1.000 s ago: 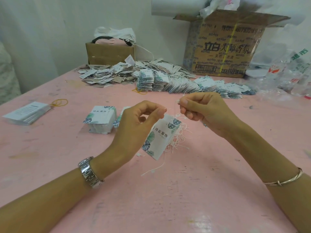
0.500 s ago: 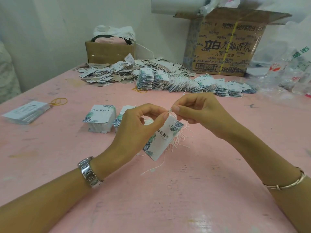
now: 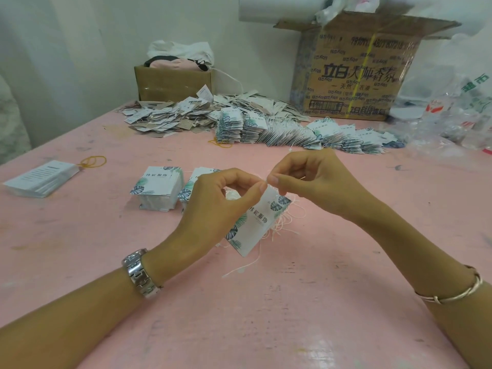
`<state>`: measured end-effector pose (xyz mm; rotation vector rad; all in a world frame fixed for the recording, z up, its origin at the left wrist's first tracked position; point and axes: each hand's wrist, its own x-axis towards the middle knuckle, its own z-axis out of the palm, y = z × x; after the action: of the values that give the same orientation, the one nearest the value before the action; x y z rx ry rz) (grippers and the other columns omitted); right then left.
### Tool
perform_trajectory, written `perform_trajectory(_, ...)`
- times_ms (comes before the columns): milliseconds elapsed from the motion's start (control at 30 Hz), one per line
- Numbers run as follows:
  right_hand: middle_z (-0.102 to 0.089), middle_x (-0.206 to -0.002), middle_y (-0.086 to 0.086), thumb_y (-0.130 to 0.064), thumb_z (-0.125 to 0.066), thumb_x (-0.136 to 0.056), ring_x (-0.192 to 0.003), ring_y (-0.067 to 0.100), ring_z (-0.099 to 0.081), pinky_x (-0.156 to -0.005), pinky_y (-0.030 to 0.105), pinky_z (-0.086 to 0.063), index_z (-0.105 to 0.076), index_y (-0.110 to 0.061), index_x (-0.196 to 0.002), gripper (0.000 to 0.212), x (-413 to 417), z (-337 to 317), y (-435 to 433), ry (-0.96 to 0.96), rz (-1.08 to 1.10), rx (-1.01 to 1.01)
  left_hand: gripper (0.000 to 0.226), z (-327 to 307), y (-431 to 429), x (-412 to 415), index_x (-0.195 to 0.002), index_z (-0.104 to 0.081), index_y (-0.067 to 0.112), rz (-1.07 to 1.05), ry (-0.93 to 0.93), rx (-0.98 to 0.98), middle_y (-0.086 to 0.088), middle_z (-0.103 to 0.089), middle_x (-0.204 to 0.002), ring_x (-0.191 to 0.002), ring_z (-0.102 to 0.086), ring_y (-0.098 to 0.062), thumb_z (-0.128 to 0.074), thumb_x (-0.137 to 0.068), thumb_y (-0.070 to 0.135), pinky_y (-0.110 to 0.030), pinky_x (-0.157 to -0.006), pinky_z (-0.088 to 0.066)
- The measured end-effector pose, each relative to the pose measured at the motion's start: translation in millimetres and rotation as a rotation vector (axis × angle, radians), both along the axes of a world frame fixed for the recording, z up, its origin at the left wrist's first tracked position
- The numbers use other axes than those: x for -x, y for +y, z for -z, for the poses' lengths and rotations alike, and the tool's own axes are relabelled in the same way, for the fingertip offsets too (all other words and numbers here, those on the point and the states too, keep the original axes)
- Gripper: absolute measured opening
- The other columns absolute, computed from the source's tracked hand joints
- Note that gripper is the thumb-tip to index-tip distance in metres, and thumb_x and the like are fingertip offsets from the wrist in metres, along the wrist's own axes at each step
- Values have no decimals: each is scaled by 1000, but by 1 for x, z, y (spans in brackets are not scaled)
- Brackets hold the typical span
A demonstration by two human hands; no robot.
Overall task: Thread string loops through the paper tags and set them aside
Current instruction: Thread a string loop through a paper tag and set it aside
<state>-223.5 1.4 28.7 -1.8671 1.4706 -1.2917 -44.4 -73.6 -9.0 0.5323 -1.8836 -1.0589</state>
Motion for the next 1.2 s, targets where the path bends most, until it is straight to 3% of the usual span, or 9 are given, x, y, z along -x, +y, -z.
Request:
perform_trajectory(167,-65,-60,-5,-23,-69,-83,-53,3,-52,-50,12,-36,-70,-10,-81,13,-1,0,0,-53,2,-43,7,0,1,0,-79,-69,32,20,-24,23,15,-69,-79,-75,-57,4,-69,-86,35,-15,-67,-36)
perform_trajectory(333,-62,-59,-1,-22,-68,-81,-49,4,-46,-48,14,-33,-68,-5,-82,17,-3,5,-1,-126,-31,-75,14,0,1,-3,-76,-67,34,4,-46,61,17,-69,-79,-78,-58,3,-72,-87,27,-23,-71,-38)
perform_trajectory(567,-63,-59,-4,-9,-69,-88,-54,8,-53,-51,16,-38,-69,-4,-83,7,-7,11,-3,-110,10,-44,17,2,1,-3,-75,-67,31,-23,-44,62,17,-67,-74,-76,-57,3,-73,-86,20,-13,-70,-38)
perform_trajectory(800,-62,-60,-2,-8,-69,-87,-60,18,-55,-63,39,-43,-69,-9,-79,9,-14,13,-2,-135,52,-26,18,2,1,-3,-75,-67,26,-47,-30,83,14,-66,-73,-72,-55,6,-73,-86,13,-4,-69,-35)
perform_trajectory(1100,-63,-61,-1,-9,-70,-87,-60,16,-56,-61,33,-45,-68,-9,-78,9,-17,15,-3,-129,55,-12,17,3,0,-3,-75,-68,25,-67,-33,99,13,-66,-73,-71,-55,6,-73,-86,13,-4,-68,-35)
perform_trajectory(1200,-63,-61,-3,-12,-69,-86,-58,11,-56,-57,24,-45,-69,-9,-79,7,-15,13,-3,-129,39,-3,19,1,0,-2,-75,-67,29,-65,-16,98,17,-66,-72,-72,-55,5,-73,-87,15,-6,-68,-34)
